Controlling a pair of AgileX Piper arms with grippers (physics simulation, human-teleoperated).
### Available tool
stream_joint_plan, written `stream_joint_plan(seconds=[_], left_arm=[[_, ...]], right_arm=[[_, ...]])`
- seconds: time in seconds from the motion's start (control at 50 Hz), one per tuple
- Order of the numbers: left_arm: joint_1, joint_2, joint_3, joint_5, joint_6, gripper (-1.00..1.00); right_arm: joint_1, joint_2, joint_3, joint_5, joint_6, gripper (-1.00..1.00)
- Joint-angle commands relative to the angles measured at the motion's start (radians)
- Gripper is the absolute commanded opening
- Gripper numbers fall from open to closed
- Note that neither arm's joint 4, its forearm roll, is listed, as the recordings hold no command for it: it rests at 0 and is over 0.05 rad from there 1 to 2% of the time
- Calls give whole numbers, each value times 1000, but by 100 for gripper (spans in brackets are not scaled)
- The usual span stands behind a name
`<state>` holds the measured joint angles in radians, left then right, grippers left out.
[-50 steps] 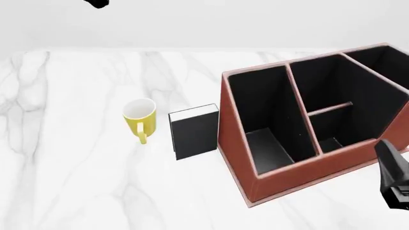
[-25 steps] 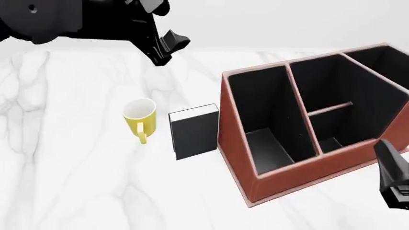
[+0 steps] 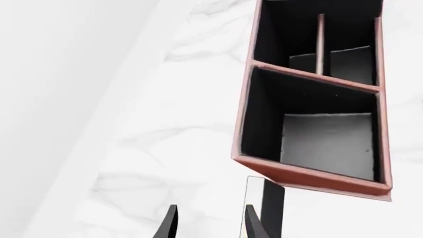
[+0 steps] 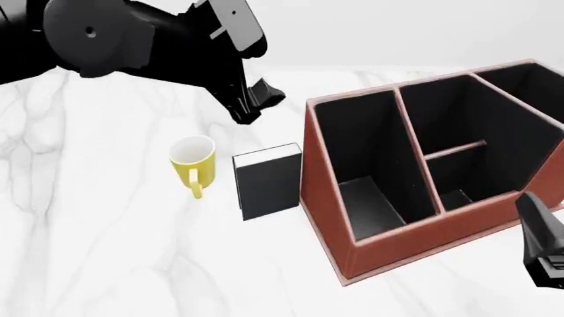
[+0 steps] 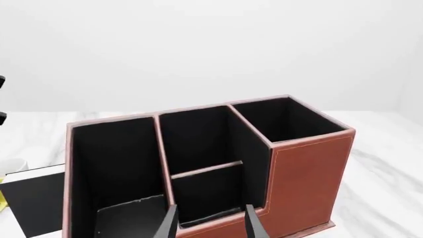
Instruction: Pick up the book and place it in the back compartment of the caddy.
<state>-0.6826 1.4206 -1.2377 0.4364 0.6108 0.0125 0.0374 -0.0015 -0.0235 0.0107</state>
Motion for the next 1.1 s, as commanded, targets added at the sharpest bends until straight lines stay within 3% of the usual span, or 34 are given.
stream_joint_plan(seconds=[0.02, 0.38, 0.68, 1.1], left_arm=[[4, 36, 62, -34, -18, 100], [-67, 105, 133, -129, -68, 100], [-24, 167, 135, -198, -33, 100], [-35, 199, 174, -264, -58, 100]], right_arm=[[-1, -3, 0, 3, 0, 100], [-1, 0, 0, 0, 2, 100], [1, 0, 0, 0, 6, 100], [2, 0, 0, -1, 5, 100]])
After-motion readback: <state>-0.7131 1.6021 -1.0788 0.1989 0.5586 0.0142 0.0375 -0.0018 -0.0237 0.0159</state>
